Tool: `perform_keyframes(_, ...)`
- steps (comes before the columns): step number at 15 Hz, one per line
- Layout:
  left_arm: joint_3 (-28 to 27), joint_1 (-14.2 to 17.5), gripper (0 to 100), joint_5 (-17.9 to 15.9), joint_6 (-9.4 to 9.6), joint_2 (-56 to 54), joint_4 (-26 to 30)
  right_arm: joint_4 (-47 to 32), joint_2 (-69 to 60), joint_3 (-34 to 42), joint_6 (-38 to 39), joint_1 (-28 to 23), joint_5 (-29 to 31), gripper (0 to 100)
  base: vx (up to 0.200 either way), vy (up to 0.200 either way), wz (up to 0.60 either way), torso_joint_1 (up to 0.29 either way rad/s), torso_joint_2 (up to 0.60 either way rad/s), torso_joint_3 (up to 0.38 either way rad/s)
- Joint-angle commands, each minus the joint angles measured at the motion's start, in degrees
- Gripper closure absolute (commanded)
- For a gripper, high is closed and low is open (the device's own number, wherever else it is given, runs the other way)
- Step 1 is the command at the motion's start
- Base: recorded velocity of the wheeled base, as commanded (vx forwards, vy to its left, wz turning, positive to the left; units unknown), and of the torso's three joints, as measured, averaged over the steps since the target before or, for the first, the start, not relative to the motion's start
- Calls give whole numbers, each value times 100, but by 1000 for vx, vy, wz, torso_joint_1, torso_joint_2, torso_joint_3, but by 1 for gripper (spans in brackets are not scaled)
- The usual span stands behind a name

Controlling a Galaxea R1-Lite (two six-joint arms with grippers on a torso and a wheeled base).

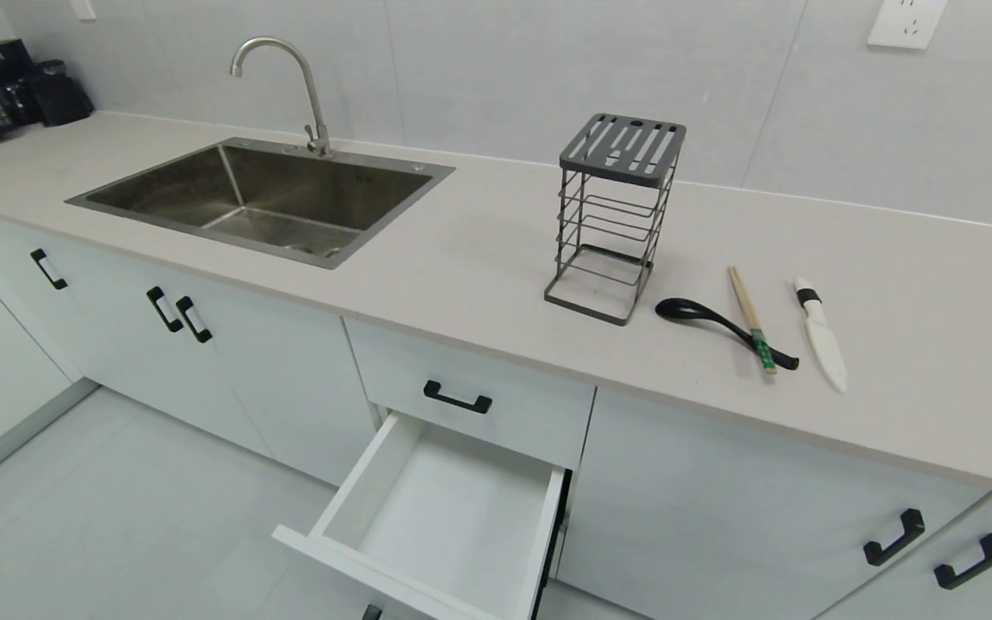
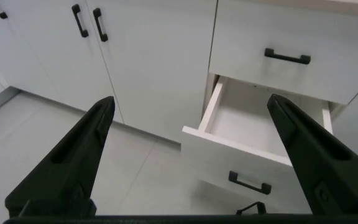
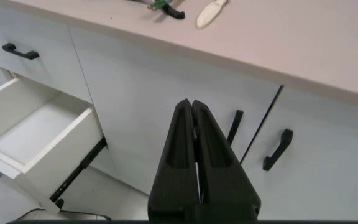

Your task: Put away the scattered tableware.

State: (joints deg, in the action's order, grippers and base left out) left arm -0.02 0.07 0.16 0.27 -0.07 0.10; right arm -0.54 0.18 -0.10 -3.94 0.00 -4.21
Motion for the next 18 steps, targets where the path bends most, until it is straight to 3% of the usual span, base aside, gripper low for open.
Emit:
perform_keyframes(1,2,1,0,2,8,7,-1,1,8,1,-2,9,-1,100,0,0,0,281,-520,-256)
perform_keyframes(10,2,1,0,11,-27,7,-1,1,8,1,-2,9,-10,100,0,0,0,255,-484,-235)
perform_keyframes(11,2,1,0,2,-36,7,-1,10,8,1,-2,9,-10,0,0,0,0,51,-110,-56)
perform_keyframes(18,2,10,0,28,-44,7,-19,168,8,10,-19,0,-230,0,0,0,0,5,-8,-5)
